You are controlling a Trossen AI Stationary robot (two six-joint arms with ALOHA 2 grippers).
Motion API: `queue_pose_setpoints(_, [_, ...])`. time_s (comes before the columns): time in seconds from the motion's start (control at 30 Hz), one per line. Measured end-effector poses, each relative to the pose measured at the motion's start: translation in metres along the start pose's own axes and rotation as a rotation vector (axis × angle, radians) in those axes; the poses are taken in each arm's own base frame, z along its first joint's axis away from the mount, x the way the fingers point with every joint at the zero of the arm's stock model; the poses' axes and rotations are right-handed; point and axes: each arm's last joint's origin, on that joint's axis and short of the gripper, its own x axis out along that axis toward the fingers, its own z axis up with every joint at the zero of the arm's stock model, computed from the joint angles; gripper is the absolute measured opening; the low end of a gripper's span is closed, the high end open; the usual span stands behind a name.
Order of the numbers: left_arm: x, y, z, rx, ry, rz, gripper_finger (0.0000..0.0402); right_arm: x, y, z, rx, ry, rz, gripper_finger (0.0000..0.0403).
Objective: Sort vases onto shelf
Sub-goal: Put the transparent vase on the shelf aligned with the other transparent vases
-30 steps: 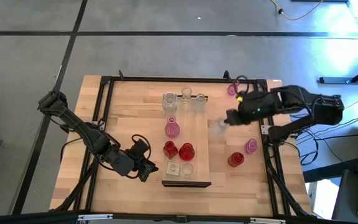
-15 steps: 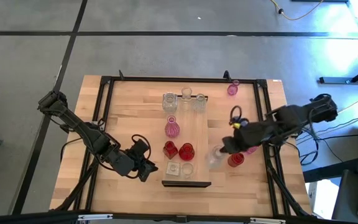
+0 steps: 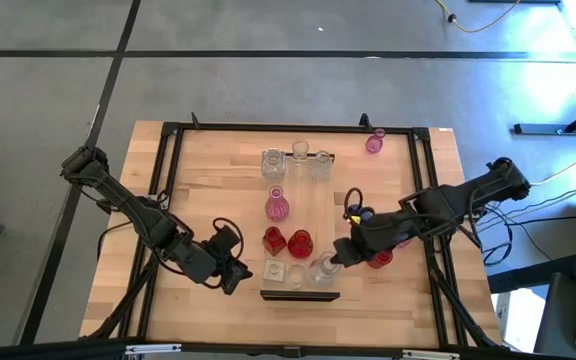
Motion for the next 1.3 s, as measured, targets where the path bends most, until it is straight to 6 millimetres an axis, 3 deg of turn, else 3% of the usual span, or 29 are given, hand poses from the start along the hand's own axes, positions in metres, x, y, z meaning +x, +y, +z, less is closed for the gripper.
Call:
queue_pose_setpoints(0.8, [0.002,-0.001,0.006,-0.016,-0.01,-0.022,0.0139,0.001,-0.008,-0.001,-0.049,0.014,-0.085,0.0])
queue_pose_setpoints(1.3, [0.003,-0.001,0.01,-0.007,0.0,-0.024,0.0139,0.019,-0.003,0.0,-0.08,0.035,-0.066,0.0001])
